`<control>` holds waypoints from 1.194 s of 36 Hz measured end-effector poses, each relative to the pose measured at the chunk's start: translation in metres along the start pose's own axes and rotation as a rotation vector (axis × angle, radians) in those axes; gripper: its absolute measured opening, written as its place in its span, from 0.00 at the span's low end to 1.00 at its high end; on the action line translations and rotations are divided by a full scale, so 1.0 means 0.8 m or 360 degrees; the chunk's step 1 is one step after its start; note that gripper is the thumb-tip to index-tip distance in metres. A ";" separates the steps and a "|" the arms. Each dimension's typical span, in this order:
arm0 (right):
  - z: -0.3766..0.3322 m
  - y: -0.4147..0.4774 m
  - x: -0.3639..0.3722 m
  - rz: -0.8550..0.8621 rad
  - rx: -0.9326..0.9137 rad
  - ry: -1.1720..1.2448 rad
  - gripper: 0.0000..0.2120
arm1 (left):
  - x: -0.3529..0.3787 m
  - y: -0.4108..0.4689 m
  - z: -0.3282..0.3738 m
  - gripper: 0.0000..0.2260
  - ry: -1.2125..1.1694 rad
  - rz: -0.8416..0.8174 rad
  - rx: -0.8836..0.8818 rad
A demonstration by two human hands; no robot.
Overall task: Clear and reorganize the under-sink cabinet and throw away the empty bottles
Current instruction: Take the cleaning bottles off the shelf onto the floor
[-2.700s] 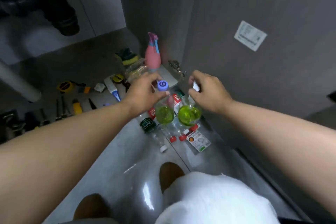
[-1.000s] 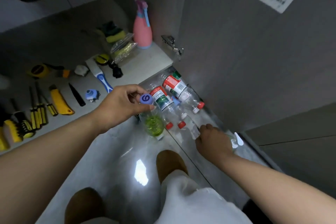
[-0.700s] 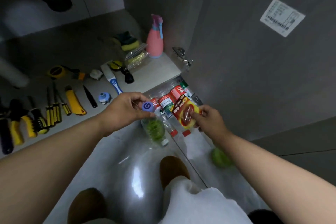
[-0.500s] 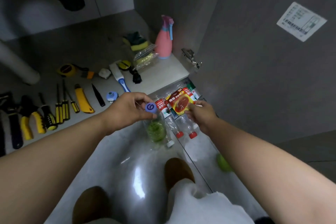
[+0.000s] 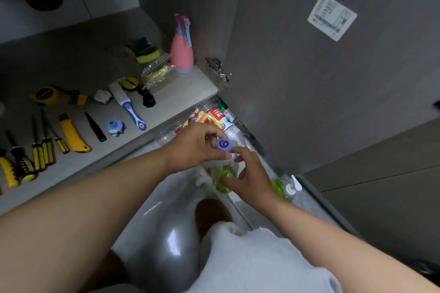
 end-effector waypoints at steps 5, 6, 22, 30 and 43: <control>0.049 -0.018 -0.031 0.0212 0.0281 -0.0209 0.32 | 0.046 0.023 -0.020 0.14 -0.0017 -0.0065 -0.0110; 0.058 -0.020 -0.036 0.0246 0.0344 -0.0257 0.32 | 0.054 0.026 -0.030 0.13 0.0026 -0.0089 -0.0154; 0.111 0.037 -0.024 0.0382 0.0983 -0.0137 0.38 | 0.079 0.052 -0.109 0.25 0.0099 -0.0055 -0.0643; 0.107 0.006 -0.015 0.0317 0.1161 0.0144 0.30 | 0.080 0.057 -0.101 0.32 0.0035 -0.0125 -0.0771; 0.183 -0.088 -0.051 0.0380 0.1574 0.0219 0.30 | 0.076 0.029 -0.096 0.17 0.0076 -0.0184 -0.0736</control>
Point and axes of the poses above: each hand's wrist, its own y-axis towards the middle knuckle, its own x-axis out of the palm, z = x × y, the point moved 5 cm from there along y, towards the middle knuckle, and after that the axes turned 3 degrees about -z, right-handed, at the moved point
